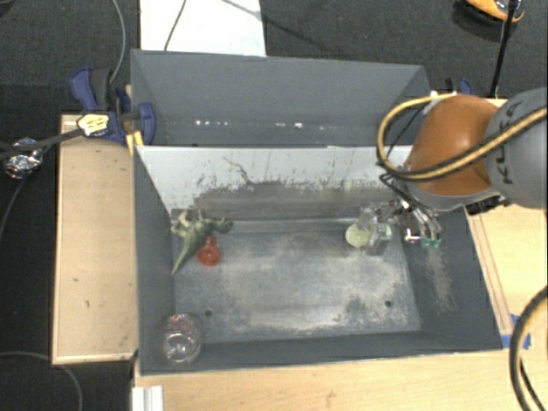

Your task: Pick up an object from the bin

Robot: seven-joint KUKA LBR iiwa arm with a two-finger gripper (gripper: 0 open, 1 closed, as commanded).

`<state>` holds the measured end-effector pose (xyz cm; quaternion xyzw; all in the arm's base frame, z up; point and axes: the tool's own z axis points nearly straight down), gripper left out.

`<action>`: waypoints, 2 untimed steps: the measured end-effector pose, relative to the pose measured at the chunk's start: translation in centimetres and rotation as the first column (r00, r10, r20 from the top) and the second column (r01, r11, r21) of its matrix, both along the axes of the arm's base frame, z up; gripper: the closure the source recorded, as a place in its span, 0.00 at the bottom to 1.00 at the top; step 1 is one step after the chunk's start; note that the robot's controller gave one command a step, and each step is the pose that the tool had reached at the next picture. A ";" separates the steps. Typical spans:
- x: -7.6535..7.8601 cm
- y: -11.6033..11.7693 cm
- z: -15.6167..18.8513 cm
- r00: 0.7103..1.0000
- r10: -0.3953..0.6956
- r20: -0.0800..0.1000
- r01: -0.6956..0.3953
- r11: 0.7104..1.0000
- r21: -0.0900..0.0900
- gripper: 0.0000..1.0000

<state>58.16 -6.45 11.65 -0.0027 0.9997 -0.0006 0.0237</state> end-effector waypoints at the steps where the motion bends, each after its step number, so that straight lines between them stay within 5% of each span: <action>1: -0.2 -0.1 -1.5 1.000 -0.003 -0.007 0.003 1.000 0.001 1.00; 2: -3.4 -0.7 -1.2 0.997 0.072 -0.005 -0.072 0.997 -0.002 1.00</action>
Offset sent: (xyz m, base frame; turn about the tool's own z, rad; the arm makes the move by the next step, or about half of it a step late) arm -0.0650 -0.0152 -0.0030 -0.1367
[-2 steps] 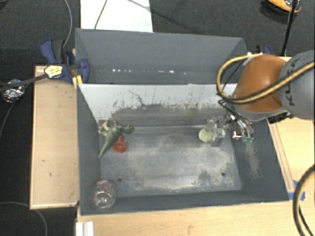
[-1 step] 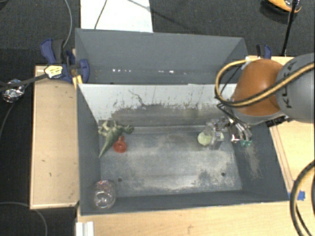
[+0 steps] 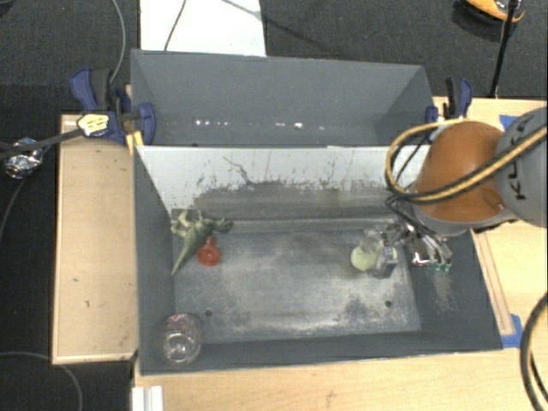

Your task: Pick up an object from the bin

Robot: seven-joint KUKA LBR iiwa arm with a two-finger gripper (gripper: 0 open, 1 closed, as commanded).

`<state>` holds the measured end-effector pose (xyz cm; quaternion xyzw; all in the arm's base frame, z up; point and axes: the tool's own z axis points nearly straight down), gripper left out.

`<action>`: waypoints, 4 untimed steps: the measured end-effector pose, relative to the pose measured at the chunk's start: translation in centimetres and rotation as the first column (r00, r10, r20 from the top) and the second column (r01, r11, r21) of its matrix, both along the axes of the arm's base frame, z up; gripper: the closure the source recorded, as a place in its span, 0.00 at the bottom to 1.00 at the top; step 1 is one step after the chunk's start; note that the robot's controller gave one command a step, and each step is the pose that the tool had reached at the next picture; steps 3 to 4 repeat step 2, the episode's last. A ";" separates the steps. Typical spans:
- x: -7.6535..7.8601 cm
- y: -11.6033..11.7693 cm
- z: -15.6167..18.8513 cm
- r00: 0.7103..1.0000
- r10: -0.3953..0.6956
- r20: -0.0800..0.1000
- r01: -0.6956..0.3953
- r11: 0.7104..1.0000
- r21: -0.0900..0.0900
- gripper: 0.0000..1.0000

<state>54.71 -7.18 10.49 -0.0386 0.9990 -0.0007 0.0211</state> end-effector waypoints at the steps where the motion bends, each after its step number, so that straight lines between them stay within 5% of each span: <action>1: 1.5 1.8 11.4 1.000 0.000 0.002 0.000 1.000 0.000 1.00; 4: 1.5 1.8 11.4 1.000 0.000 0.002 0.000 1.000 0.000 1.00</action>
Offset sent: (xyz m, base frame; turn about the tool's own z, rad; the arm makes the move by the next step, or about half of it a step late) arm 0.0000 0.0000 0.0000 0.0000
